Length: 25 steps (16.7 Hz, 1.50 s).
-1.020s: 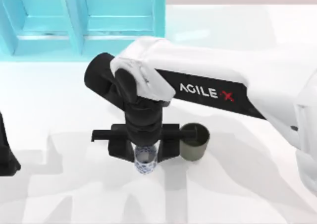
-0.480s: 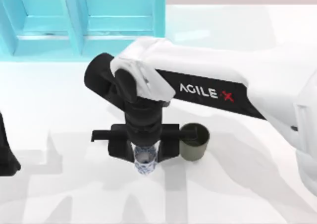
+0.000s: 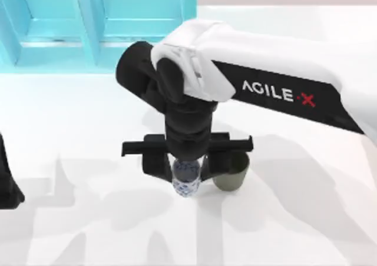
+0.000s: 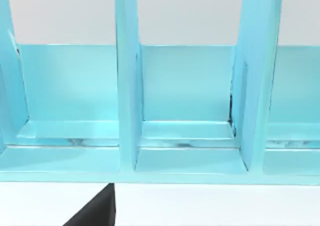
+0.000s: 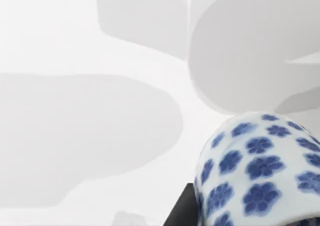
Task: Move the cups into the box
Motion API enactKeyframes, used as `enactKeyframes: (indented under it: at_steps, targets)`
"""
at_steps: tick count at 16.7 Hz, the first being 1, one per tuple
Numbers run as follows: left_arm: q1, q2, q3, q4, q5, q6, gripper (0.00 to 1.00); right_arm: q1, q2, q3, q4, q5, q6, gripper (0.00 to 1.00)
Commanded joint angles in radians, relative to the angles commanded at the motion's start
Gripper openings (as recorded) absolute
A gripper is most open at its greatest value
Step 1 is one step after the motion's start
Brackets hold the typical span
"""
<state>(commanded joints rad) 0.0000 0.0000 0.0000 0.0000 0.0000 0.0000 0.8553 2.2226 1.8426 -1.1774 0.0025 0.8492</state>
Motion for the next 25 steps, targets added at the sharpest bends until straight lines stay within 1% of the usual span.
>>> enactKeyframes:
  at_steps: [6,12,15,17,19,21,25]
  targets:
    - [0.0,0.0,0.0,0.0,0.0,0.0,1.0,-0.117,-0.234,-0.115,-0.127,-0.002,-0.092,0.0]
    - [0.0,0.0,0.0,0.0,0.0,0.0,1.0,-0.121,-0.244,-0.12,-0.134,-0.001,-0.097,0.0]
    - [0.0,0.0,0.0,0.0,0.0,0.0,1.0,-0.179,-0.262,-0.132,-0.144,-0.002,-0.16,0.0]
    - [0.0,0.0,0.0,0.0,0.0,0.0,1.0,-0.27,-0.289,-0.152,-0.155,-0.003,-0.254,0.0]
    - [0.0,0.0,0.0,0.0,0.0,0.0,1.0,-0.399,-0.328,-0.181,-0.168,-0.003,-0.387,0.0]
    - [0.0,0.0,0.0,0.0,0.0,0.0,1.0,-0.559,-0.375,-0.219,-0.184,-0.003,-0.551,0.0]
    - [0.0,0.0,0.0,0.0,0.0,0.0,1.0,-0.932,-0.49,-0.315,-0.21,0.0,-0.925,0.0]
